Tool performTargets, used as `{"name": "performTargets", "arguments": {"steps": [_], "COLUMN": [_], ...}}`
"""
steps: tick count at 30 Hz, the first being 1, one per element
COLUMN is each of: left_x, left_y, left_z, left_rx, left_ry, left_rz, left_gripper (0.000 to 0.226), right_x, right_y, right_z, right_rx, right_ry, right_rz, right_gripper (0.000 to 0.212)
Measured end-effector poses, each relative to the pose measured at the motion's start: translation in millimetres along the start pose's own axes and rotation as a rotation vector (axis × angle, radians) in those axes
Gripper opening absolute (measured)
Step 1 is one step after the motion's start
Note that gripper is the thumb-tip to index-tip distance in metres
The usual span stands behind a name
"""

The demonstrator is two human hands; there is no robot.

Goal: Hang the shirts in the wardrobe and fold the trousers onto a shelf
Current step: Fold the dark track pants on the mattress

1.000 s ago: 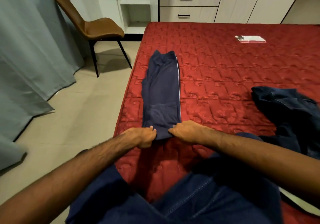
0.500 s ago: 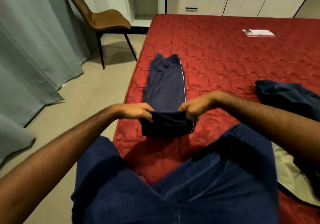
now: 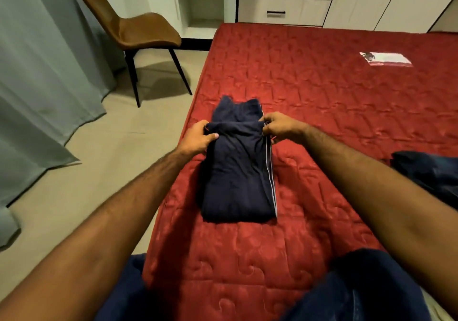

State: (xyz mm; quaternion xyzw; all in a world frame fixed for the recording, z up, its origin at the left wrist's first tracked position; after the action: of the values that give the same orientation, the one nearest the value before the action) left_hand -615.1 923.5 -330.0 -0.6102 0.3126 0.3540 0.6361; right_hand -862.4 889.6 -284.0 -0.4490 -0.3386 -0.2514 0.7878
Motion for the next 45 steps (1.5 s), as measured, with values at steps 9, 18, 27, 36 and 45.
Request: {"name": "performTargets", "arguments": {"steps": [9, 18, 27, 36, 45], "left_x": [43.9, 64.7, 38.0, 6.8, -3.4], "left_y": [29.2, 77.3, 77.6, 59.3, 43.1], "left_z": [-15.4, 112.5, 131.1, 202.9, 283.7], "left_rx": [-0.234, 0.505, 0.525, 0.828, 1.010], "left_ry": [0.152, 0.486, 0.336, 0.306, 0.459], "left_rz": [-0.285, -1.124, -1.190, -1.050, -0.817], "left_gripper": [0.050, 0.111, 0.081, 0.062, 0.069], "right_x": [-44.9, -101.3, -87.7, -58.6, -59.9], "right_y": [38.6, 82.7, 146.6, 148.1, 154.1], "right_z": [-24.8, 36.8, 110.2, 187.9, 229.0], "right_rx": [-0.419, -0.225, 0.194, 0.249, 0.750], "right_ry": [-0.391, -0.071, -0.391, -0.407, -0.218], "right_rz": [0.461, 1.015, 1.046, 1.055, 0.516], "right_gripper": [0.051, 0.114, 0.101, 0.043, 0.045]}}
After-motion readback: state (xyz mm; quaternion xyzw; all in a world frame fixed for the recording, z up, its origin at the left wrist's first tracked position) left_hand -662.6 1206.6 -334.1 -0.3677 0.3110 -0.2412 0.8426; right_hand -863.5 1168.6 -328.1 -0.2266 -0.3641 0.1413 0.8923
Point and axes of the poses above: each hand's wrist, its own z-axis away from the middle knuckle, its own y-axis out of the palm, x = y × z, the point moved 4 cm from there along -z, towards the middle knuckle, and after that the axes turned 3 degrees about -z, right-handed, at the moved point
